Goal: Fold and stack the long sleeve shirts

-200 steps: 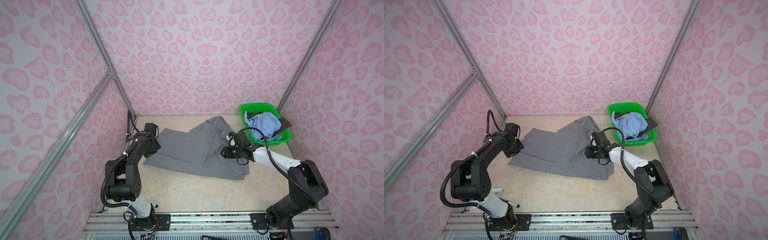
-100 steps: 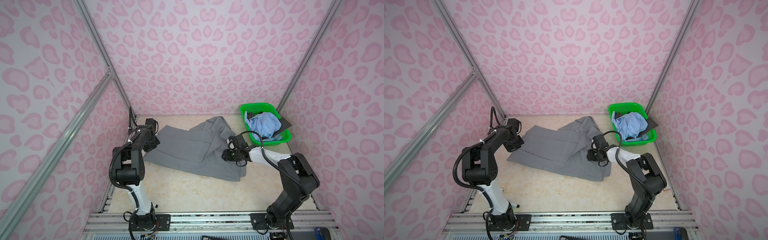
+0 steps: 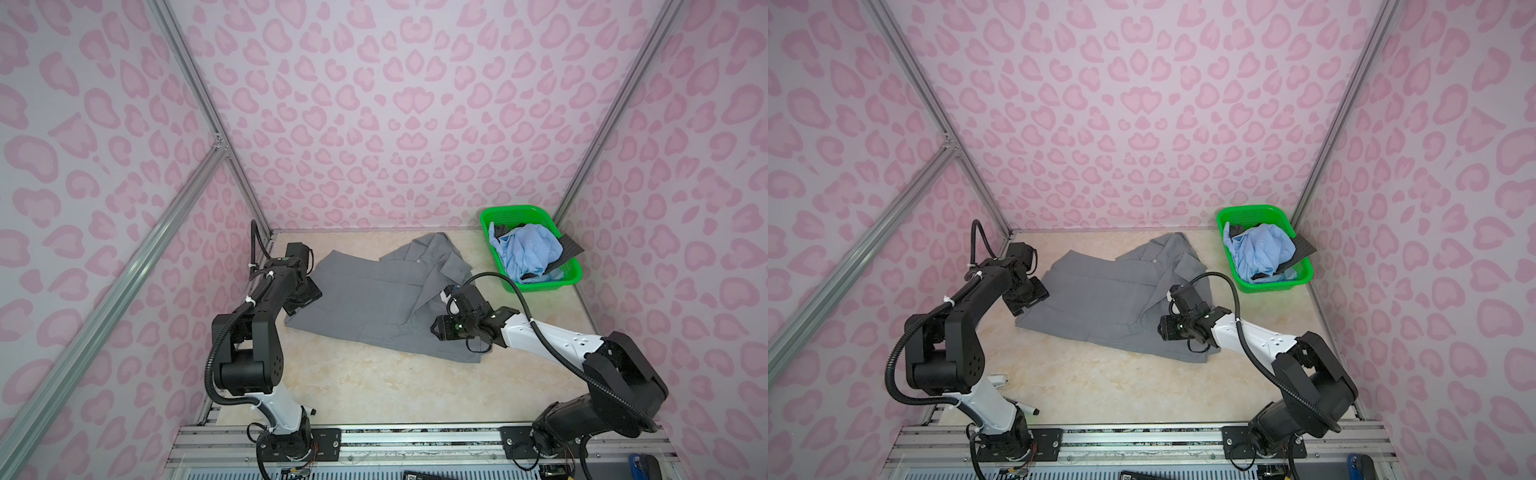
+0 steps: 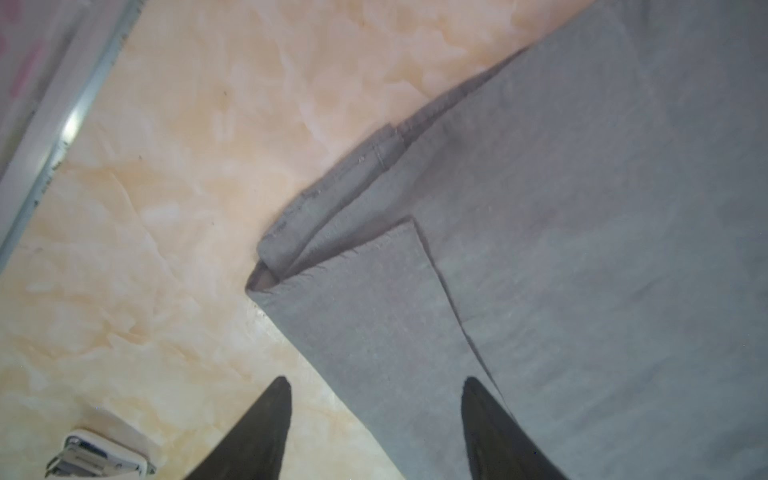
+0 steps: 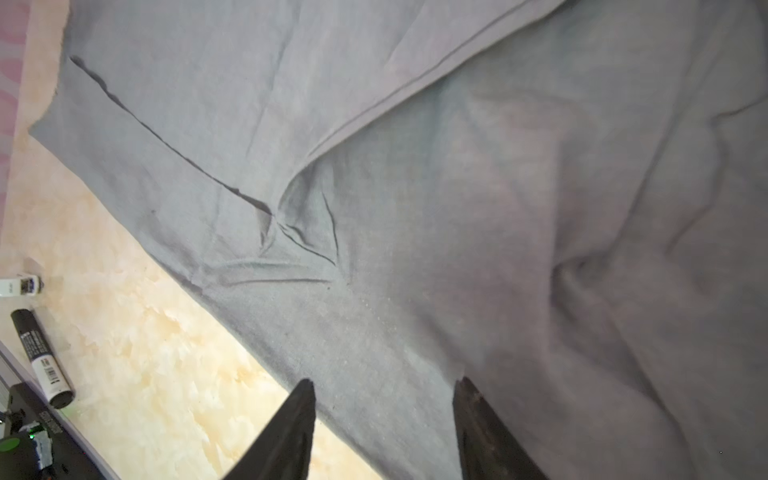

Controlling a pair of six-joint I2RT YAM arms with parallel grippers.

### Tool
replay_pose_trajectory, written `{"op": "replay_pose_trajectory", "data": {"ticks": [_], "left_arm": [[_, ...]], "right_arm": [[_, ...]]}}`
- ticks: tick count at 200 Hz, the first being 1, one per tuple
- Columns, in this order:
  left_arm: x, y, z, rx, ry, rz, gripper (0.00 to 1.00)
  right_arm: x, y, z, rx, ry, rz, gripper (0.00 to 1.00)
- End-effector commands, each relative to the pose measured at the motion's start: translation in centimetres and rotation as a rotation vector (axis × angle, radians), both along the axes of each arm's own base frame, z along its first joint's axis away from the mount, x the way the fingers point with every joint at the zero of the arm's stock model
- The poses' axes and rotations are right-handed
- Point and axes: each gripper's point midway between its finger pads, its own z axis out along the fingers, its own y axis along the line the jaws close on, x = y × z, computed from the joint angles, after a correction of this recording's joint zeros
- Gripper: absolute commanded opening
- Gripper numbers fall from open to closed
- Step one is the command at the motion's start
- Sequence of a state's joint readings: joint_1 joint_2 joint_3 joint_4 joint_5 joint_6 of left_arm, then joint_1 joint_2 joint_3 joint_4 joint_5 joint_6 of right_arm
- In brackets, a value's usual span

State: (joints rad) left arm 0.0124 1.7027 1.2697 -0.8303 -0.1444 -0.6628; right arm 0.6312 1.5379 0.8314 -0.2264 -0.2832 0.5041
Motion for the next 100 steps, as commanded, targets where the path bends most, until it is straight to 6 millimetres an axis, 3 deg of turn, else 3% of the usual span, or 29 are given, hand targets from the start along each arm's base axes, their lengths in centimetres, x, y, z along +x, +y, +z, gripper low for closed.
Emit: {"op": "replay_pose_trajectory", "data": {"ticks": [1, 35, 59, 79, 100], "left_arm": [[-0.5, -1.1, 0.1, -0.045, -0.025, -0.008, 0.71], [-2.6, -1.8, -0.5, -0.057, -0.011, -0.033, 0.75], [-4.4, -2.9, -0.1, -0.093, -0.022, -0.051, 0.8], [-5.5, -3.9, 1.2, -0.108, -0.058, -0.082, 0.84], [-6.2, -4.2, 2.7, -0.11, -0.098, -0.105, 0.99]], "right_arm": [[-1.1, 0.3, -2.2, 0.024, 0.103, -0.006, 0.52], [-3.6, -2.5, -5.0, -0.05, 0.182, -0.059, 0.52], [-5.3, -4.7, -5.0, -0.073, 0.202, -0.103, 0.52], [-5.5, -6.5, -2.6, -0.117, 0.151, -0.114, 0.53], [-3.1, -8.3, 1.3, -0.108, 0.063, -0.171, 0.54]]}}
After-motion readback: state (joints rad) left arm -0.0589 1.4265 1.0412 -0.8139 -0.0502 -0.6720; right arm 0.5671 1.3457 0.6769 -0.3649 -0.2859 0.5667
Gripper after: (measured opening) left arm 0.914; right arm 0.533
